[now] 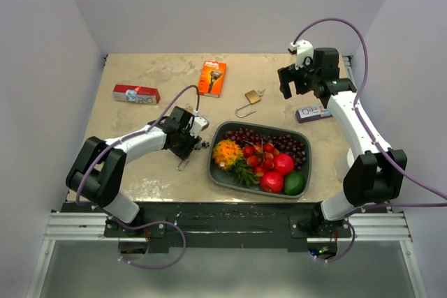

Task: Lock with the key
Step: Pick up the lock from the center of the board, then lock the lock.

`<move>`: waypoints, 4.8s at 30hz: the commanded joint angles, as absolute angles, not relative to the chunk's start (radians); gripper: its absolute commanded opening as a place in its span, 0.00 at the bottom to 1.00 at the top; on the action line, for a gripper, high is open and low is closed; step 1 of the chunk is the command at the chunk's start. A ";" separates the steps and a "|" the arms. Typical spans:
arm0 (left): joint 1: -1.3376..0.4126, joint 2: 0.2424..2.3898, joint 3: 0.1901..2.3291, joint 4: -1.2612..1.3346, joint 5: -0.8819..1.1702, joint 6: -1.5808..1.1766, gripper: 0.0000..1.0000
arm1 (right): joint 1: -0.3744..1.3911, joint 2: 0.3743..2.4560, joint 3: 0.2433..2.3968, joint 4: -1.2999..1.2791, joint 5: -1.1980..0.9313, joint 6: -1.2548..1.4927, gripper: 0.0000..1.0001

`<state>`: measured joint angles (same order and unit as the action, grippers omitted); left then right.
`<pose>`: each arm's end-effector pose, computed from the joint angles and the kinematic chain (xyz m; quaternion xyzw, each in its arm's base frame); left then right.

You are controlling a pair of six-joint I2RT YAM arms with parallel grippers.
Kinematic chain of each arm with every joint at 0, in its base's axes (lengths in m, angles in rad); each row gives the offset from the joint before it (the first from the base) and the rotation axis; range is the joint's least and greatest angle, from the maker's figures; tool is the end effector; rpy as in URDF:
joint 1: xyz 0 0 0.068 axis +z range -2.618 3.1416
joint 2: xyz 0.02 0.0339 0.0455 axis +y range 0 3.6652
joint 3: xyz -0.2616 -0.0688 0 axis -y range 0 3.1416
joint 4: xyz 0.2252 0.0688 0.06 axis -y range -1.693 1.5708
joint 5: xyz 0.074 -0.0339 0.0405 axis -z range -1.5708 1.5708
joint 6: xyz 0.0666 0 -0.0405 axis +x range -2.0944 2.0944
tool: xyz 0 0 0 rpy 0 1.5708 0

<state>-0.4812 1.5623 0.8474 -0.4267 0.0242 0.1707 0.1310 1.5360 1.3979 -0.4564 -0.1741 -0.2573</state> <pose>0.2525 -0.1337 0.1449 0.3153 0.9247 -0.0446 0.2085 0.3533 0.0582 0.3252 -0.2098 0.8555 0.0471 0.4711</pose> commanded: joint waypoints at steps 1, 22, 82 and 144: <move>-0.492 1.594 0.890 -0.408 -0.001 0.143 0.47 | 0.135 1.499 1.390 -0.433 -0.166 -0.279 0.99; -0.462 1.483 1.118 -0.718 0.204 0.377 0.00 | 0.138 1.384 1.276 -0.288 -0.480 -0.380 0.99; -0.479 1.684 1.649 -1.318 1.011 0.442 0.00 | 0.758 1.324 1.020 -0.130 -0.818 -1.112 0.43; -0.190 1.312 1.451 -0.755 1.035 0.457 0.87 | 0.554 1.405 1.215 0.226 -0.985 0.009 0.00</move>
